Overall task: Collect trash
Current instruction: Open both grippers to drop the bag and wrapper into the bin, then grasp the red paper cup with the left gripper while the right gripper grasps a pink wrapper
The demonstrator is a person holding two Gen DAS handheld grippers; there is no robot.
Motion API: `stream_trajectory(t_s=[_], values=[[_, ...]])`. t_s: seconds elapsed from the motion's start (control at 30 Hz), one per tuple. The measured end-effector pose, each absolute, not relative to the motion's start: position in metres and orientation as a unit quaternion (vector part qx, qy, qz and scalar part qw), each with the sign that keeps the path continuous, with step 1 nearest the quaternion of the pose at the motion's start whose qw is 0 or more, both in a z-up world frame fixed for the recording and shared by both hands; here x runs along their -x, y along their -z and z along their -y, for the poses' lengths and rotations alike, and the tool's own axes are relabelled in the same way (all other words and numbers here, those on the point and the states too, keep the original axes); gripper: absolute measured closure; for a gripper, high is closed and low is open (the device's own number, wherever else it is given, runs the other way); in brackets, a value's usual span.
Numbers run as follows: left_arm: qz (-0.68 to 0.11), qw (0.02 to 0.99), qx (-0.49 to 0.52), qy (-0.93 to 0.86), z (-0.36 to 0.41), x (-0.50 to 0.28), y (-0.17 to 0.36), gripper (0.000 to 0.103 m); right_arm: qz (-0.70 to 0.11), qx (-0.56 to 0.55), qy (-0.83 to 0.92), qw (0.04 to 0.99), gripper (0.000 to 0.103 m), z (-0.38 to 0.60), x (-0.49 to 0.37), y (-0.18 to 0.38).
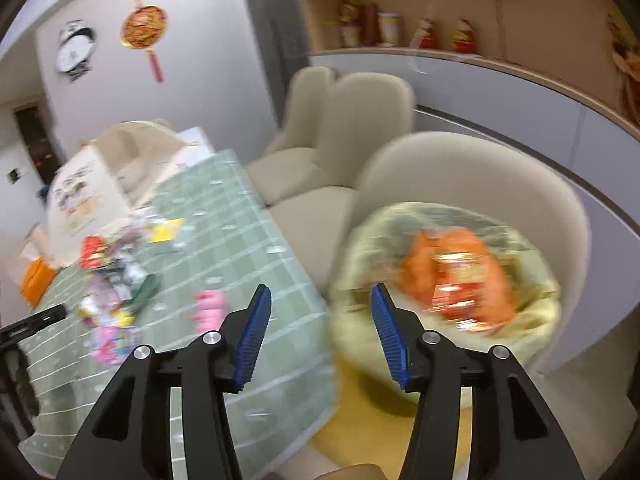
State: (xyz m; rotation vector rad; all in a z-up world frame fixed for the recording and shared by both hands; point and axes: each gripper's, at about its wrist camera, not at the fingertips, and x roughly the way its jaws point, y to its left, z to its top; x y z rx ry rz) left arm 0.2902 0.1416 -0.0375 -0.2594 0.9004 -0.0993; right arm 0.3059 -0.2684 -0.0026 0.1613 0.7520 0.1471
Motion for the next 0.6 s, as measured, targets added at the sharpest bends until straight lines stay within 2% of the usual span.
stream_trajectory(t_s=[0.17, 0.23, 0.3, 0.6], values=[[-0.42, 0.896, 0.139, 0.029, -0.219, -0.279, 0.043, 0.056, -0.366, -0.057, -0.096, 0.924, 0.052, 0.188, -0.287, 0.003], [-0.413, 0.898, 0.143, 0.042, -0.239, -0.281, 0.043, 0.051, -0.361, -0.048, -0.097, 0.926, 0.052, 0.167, -0.28, 0.004], [-0.406, 0.901, 0.143, 0.051, -0.256, -0.288, 0.043, 0.05, -0.356, -0.044, -0.099, 0.928, 0.052, 0.147, -0.274, 0.004], [-0.417, 0.891, 0.18, 0.027, -0.298, -0.377, 0.049, 0.047, -0.374, -0.041, -0.087, 0.922, 0.052, 0.095, -0.272, 0.021]])
